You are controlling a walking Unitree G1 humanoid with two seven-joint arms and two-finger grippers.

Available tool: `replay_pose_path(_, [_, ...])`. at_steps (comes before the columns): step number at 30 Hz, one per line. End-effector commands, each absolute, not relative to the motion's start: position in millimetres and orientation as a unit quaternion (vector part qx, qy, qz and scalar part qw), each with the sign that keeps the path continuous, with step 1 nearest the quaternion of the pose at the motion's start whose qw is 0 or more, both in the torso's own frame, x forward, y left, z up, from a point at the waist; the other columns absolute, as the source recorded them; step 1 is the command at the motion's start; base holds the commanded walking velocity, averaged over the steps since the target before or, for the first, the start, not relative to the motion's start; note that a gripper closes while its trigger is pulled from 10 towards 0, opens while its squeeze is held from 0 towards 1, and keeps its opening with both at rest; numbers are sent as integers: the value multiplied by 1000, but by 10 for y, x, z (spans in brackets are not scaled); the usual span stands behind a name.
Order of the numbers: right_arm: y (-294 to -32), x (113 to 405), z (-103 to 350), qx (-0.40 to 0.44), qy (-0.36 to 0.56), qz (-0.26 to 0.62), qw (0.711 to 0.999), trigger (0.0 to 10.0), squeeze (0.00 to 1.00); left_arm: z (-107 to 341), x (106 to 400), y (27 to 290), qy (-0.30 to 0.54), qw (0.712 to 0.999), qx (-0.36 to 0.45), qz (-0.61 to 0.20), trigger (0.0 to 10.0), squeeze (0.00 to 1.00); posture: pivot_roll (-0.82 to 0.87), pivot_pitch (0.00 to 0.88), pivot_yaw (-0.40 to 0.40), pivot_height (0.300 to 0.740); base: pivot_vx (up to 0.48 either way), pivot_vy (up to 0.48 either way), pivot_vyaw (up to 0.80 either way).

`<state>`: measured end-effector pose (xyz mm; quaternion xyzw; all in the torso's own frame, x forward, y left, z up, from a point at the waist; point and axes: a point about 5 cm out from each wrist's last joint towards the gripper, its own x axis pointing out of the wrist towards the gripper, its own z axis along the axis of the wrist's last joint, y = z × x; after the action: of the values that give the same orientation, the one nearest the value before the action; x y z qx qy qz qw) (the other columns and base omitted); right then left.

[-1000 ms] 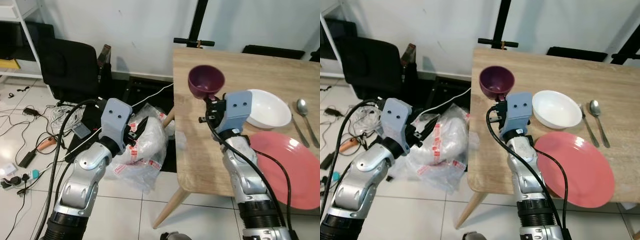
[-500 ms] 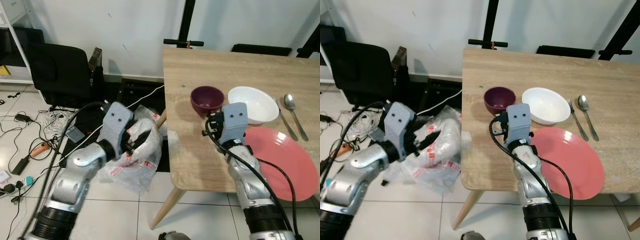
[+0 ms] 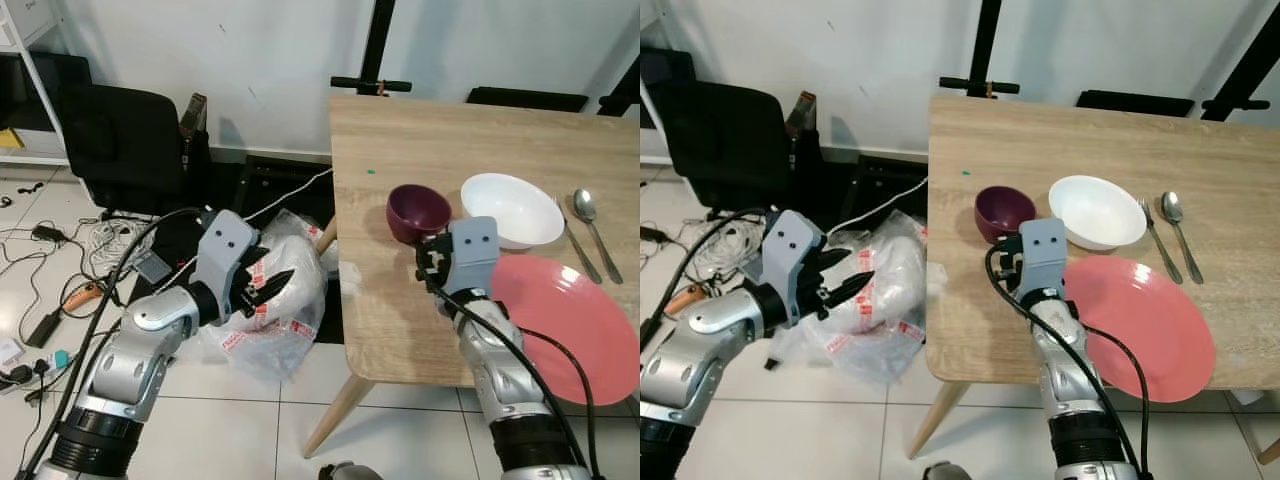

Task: Setting the table

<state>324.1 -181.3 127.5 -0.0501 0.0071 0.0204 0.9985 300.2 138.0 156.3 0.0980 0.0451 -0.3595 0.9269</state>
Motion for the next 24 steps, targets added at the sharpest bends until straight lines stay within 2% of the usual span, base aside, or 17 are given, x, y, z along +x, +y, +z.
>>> replay_pose_path(1, [-1877,3220,1283,-49,2,5,999,10000,1000,1546,2997,1347,47,923,94,-370,10000,0,-122,37,-8,740,0,0,0])
replay_pose_path(6, [-1894,3197,1375,-45,-21,-1,999,10000,1000,1545,2996,1341,47,923,92,-371,10000,0,-122,37,-8,740,0,0,0])
replay_pose_path(7, [-1900,3165,1440,-42,-36,-5,998,10000,698,1542,2991,1336,47,923,91,-371,10000,0,-125,38,-3,740,0,0,0])
replay_pose_path(8, [-1900,3165,1440,-42,-36,-5,998,10000,698,1542,2991,1336,47,923,91,-371,10000,0,-125,38,-3,740,0,0,0])
replay_pose_path(9, [-1904,3145,1473,-41,-43,-7,998,10000,51,1539,2988,1334,47,923,91,-371,10000,0,-125,38,-3,740,0,0,0])
replay_pose_path(10, [-1912,3113,1520,-38,-54,-10,998,10000,0,1534,2983,1331,47,923,90,-371,10000,0,-126,40,-2,740,0,0,0])
replay_pose_path(17, [-1955,2806,1760,-24,-101,-18,994,10000,0,1503,2958,1330,53,922,86,-375,10000,0,-133,48,-2,740,0,0,0])
replay_pose_path(24, [-1866,2461,1744,-19,-110,5,994,10000,0,1479,2912,1339,54,925,82,-368,10000,0,-142,51,2,740,0,0,0])
